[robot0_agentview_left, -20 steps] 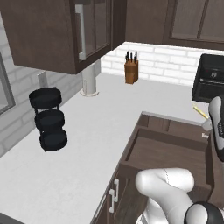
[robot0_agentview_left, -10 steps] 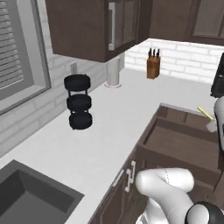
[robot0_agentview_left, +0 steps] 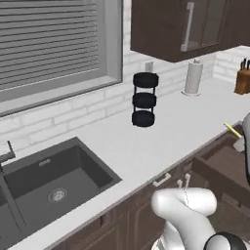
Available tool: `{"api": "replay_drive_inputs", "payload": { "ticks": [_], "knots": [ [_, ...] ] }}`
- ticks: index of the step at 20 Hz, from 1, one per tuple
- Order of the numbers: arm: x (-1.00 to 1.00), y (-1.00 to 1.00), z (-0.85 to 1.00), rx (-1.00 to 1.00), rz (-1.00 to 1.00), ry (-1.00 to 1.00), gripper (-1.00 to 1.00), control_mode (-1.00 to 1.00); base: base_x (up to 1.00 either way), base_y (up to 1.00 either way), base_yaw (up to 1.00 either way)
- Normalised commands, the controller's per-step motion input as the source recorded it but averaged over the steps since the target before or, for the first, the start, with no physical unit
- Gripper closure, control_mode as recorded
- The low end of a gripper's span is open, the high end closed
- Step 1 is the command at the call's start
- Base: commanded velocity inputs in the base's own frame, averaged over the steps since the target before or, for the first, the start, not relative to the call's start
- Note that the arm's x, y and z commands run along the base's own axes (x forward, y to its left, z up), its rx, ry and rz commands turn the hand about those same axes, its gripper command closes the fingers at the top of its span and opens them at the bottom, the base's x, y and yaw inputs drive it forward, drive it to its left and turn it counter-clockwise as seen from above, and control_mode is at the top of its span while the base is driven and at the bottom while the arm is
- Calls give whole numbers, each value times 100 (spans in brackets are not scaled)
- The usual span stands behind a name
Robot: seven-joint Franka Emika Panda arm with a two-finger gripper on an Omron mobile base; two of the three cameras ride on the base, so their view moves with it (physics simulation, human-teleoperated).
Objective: Take a straw from the drawer in front and place it inside the glass cup on the dining counter.
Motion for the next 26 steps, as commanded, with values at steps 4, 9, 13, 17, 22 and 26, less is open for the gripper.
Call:
{"api": "replay_drive_inputs", "payload": {
  "ticks": [4, 9, 13, 17, 22, 26],
  "knots": [
    [0, 0, 0, 0, 0, 0, 100, 100, -68, -23, 59],
    [0, 0, 0, 0, 0, 0, 100, 100, -88, 0, 51],
    [0, 0, 0, 0, 0, 0, 100, 100, -91, -2, 50],
    [0, 0, 0, 0, 0, 0, 100, 100, -91, -3, 49],
    [0, 0, 0, 0, 0, 0, 100, 100, -84, 0, 49],
    [0, 0, 0, 0, 0, 0, 100, 100, -79, 0, 56]
  ]
}}
